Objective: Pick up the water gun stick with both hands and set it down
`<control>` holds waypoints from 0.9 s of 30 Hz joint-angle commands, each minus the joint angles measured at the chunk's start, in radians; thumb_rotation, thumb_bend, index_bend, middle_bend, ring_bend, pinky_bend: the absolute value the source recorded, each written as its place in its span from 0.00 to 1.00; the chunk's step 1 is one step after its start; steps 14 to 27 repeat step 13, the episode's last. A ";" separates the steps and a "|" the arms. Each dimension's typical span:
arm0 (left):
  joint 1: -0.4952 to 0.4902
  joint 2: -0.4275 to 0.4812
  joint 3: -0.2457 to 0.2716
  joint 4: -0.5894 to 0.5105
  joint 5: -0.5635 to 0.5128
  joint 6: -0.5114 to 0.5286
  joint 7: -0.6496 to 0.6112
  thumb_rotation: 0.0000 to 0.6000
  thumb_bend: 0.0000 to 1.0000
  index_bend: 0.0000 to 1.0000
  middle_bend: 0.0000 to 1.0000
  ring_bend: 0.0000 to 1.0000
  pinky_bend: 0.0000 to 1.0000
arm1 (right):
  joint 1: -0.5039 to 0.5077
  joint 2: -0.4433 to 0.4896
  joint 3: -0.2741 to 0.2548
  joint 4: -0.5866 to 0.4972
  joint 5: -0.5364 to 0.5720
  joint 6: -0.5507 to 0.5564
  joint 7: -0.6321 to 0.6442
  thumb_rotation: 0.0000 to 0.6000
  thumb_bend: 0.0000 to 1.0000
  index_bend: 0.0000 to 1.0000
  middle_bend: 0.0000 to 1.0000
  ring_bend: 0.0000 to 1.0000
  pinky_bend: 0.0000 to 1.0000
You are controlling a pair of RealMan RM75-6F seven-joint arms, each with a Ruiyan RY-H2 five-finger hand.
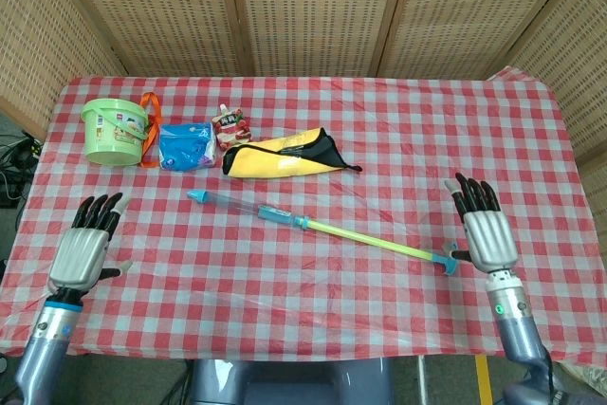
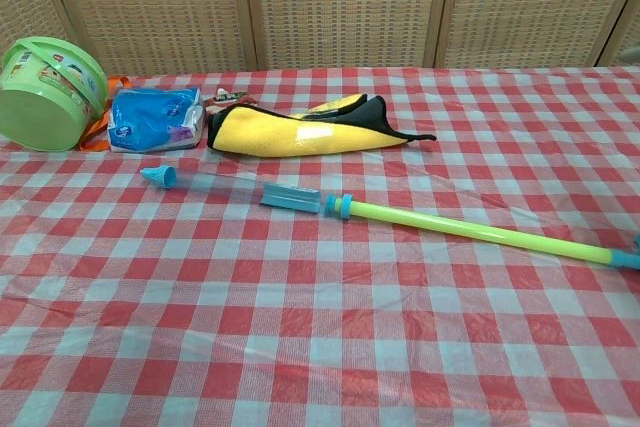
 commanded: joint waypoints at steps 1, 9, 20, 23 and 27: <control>0.034 0.035 0.033 -0.006 0.013 0.013 0.011 1.00 0.08 0.00 0.00 0.00 0.00 | -0.056 0.024 -0.054 0.058 -0.066 0.029 0.051 1.00 0.06 0.00 0.00 0.00 0.00; 0.083 0.052 0.030 -0.028 0.048 0.065 0.001 1.00 0.07 0.00 0.00 0.00 0.00 | -0.089 0.011 -0.066 0.091 -0.133 0.042 0.106 1.00 0.06 0.00 0.00 0.00 0.00; 0.091 0.056 0.018 -0.029 0.049 0.063 -0.010 1.00 0.07 0.00 0.00 0.00 0.00 | -0.096 0.013 -0.058 0.093 -0.150 0.043 0.116 1.00 0.06 0.00 0.00 0.00 0.00; 0.091 0.056 0.018 -0.029 0.049 0.063 -0.010 1.00 0.07 0.00 0.00 0.00 0.00 | -0.096 0.013 -0.058 0.093 -0.150 0.043 0.116 1.00 0.06 0.00 0.00 0.00 0.00; 0.091 0.056 0.018 -0.029 0.049 0.063 -0.010 1.00 0.07 0.00 0.00 0.00 0.00 | -0.096 0.013 -0.058 0.093 -0.150 0.043 0.116 1.00 0.06 0.00 0.00 0.00 0.00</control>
